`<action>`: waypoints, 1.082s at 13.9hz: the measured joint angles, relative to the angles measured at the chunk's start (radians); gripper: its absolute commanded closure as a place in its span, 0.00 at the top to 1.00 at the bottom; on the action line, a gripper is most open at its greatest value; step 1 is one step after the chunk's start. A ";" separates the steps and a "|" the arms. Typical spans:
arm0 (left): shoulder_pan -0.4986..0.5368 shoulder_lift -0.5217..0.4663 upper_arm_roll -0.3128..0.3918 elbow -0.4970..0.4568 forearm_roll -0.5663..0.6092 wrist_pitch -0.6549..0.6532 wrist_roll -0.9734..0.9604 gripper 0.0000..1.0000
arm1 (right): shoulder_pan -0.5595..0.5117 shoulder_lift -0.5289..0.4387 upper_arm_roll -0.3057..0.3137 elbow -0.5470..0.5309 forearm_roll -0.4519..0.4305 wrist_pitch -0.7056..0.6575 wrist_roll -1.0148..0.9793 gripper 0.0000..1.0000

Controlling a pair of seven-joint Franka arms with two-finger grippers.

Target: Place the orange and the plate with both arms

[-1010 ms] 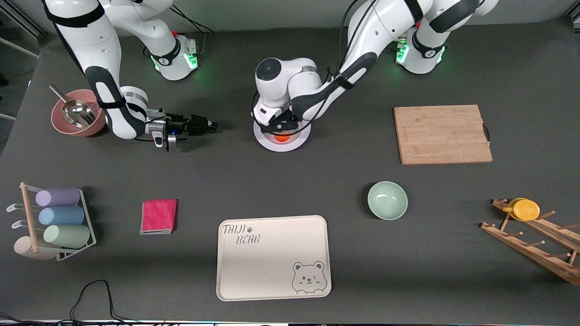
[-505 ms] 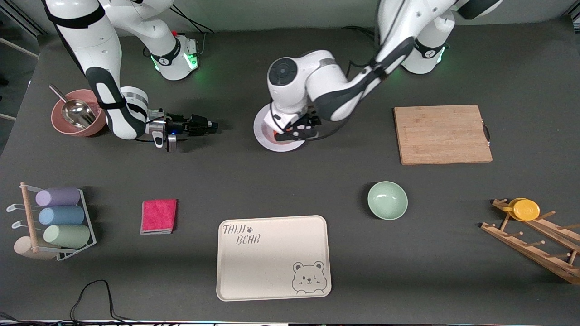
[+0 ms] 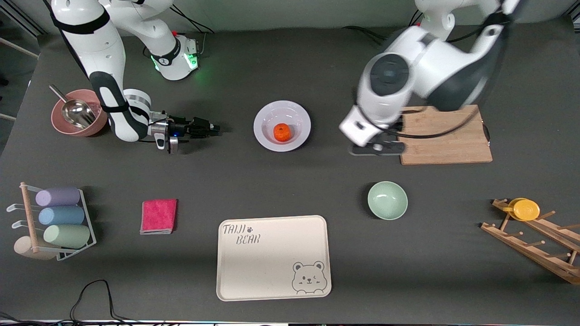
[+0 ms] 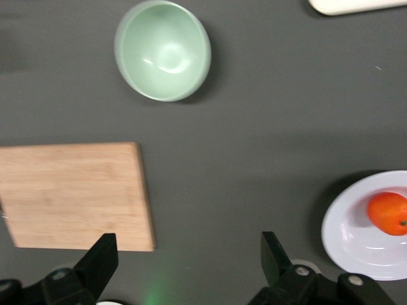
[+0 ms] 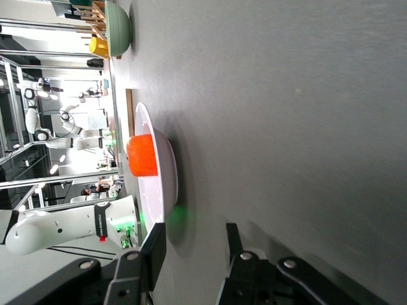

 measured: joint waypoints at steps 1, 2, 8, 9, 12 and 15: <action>0.070 -0.031 0.001 0.000 -0.017 -0.015 0.072 1.00 | 0.017 0.005 0.007 0.004 0.026 0.000 -0.001 0.45; 0.137 -0.059 0.002 0.000 -0.027 -0.024 0.134 1.00 | 0.040 0.009 0.010 0.008 0.055 0.000 -0.001 0.45; 0.503 -0.163 0.008 0.019 -0.115 -0.031 0.372 1.00 | 0.213 0.035 0.015 0.035 0.252 0.001 -0.001 0.45; 0.526 -0.166 0.014 0.031 -0.116 -0.041 0.378 1.00 | 0.239 0.042 0.016 0.042 0.283 0.002 -0.001 0.45; 0.532 -0.176 0.067 0.090 -0.118 -0.099 0.439 1.00 | 0.306 0.067 0.016 0.068 0.354 0.002 -0.001 0.45; 0.532 -0.192 0.144 0.107 -0.118 -0.126 0.530 1.00 | 0.329 0.088 0.016 0.090 0.369 0.002 -0.001 0.45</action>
